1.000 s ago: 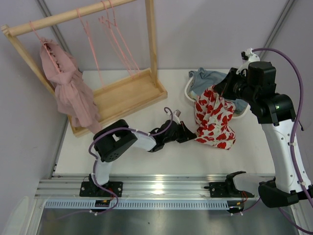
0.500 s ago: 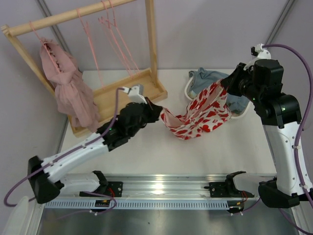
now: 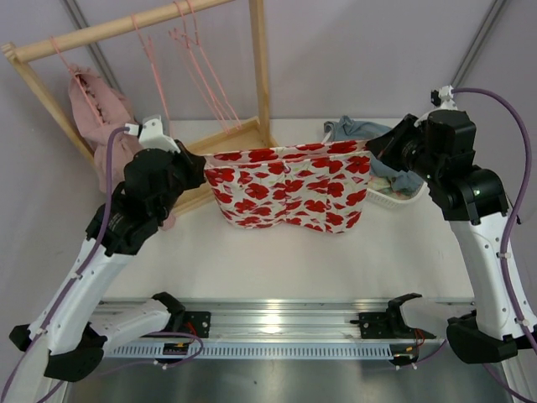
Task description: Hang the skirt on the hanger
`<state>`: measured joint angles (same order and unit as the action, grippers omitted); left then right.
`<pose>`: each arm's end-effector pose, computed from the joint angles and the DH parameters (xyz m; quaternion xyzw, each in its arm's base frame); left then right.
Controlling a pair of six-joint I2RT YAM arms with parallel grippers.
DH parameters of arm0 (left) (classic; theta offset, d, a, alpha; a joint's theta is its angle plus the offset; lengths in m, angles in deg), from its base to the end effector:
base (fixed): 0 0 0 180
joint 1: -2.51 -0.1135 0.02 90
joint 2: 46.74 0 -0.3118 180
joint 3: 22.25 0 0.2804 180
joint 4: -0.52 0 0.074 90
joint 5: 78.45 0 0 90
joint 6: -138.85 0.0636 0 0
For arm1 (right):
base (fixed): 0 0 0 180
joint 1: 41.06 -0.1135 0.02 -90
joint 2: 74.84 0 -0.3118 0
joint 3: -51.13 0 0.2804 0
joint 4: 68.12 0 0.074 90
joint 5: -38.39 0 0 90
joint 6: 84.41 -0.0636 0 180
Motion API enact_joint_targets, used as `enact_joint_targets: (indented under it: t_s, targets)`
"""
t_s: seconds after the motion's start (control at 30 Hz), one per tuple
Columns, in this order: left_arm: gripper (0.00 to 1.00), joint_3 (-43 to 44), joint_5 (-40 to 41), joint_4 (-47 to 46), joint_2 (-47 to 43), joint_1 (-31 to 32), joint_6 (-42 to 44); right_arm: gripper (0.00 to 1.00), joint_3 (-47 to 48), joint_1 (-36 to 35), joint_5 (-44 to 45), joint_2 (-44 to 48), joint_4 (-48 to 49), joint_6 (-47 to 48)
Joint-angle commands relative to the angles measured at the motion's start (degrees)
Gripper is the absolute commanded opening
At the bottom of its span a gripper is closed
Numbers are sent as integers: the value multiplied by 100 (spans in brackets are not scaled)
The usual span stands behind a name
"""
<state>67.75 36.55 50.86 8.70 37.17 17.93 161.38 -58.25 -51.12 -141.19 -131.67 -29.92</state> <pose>0.1804 -0.0920 0.4935 -0.1051 0.7824 -0.1739 0.5887 0.2166 0.0664 0.5473 0.1326 0.8066 0.2526 0.5178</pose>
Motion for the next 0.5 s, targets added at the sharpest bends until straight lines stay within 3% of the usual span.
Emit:
enact_joint_targets:
  t_s: [0.0,0.47]
  targets:
    - [0,444,305,781,107,-275,587,0,-277,111,452,332,435,-308]
    - [0,1595,164,1871,117,-310,938,0,-823,111,21,974,295,-361]
